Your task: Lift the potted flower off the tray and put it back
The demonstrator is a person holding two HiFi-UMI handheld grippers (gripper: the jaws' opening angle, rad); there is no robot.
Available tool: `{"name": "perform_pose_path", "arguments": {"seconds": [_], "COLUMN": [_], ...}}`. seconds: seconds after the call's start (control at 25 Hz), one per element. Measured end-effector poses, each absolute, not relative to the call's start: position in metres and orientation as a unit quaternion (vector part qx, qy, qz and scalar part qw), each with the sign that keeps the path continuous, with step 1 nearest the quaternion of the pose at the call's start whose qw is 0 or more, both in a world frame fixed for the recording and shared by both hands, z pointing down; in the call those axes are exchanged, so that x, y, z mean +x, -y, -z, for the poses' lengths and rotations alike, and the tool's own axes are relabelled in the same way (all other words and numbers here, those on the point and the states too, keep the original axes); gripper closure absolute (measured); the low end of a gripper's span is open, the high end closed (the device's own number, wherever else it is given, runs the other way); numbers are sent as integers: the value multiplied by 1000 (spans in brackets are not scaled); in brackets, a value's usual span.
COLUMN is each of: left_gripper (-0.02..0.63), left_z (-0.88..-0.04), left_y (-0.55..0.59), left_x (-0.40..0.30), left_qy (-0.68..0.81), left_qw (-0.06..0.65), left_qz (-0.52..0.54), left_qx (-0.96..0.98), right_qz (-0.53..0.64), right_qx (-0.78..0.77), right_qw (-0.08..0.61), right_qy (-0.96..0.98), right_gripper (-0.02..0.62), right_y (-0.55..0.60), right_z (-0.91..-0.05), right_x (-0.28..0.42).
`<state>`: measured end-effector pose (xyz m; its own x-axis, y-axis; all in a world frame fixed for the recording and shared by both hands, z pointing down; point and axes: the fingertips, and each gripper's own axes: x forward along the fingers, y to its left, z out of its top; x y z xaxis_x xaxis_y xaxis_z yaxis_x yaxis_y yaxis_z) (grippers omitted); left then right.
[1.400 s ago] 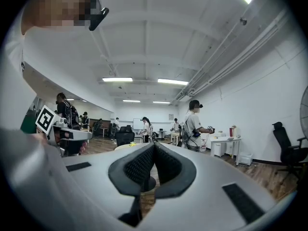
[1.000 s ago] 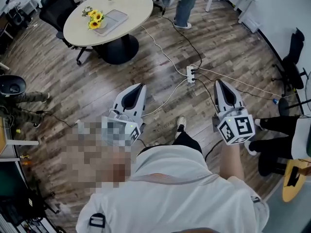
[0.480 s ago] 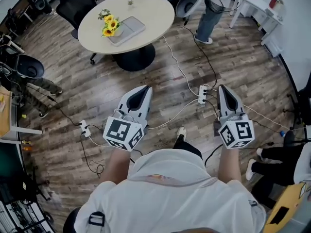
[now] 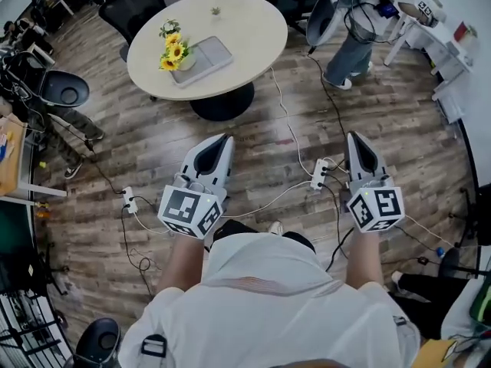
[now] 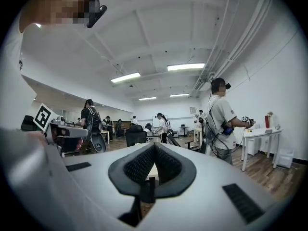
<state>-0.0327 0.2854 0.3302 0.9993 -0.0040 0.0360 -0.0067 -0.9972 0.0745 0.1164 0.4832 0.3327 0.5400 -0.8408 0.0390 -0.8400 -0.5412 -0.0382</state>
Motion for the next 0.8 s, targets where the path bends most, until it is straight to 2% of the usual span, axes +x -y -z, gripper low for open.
{"name": "perform_pose_path", "arguments": {"seconds": [0.4, 0.6, 0.8], "left_gripper": [600, 601, 600], "left_z": [-344, -350, -352], "left_y": [-211, -128, -10], "left_x": [12, 35, 54], "left_qy": [57, 73, 89], "left_qw": [46, 52, 61], "left_qz": [-15, -4, 0], "left_qx": [997, 996, 994], "right_qz": [27, 26, 30], "right_qx": [-845, -842, -830], "right_qw": [-2, -18, -31], "right_qy": [-533, -539, -556], "right_gripper": [594, 594, 594], "right_y": [-393, -315, -186], "right_z": [-342, -346, -342], "right_x": [175, 204, 226]}}
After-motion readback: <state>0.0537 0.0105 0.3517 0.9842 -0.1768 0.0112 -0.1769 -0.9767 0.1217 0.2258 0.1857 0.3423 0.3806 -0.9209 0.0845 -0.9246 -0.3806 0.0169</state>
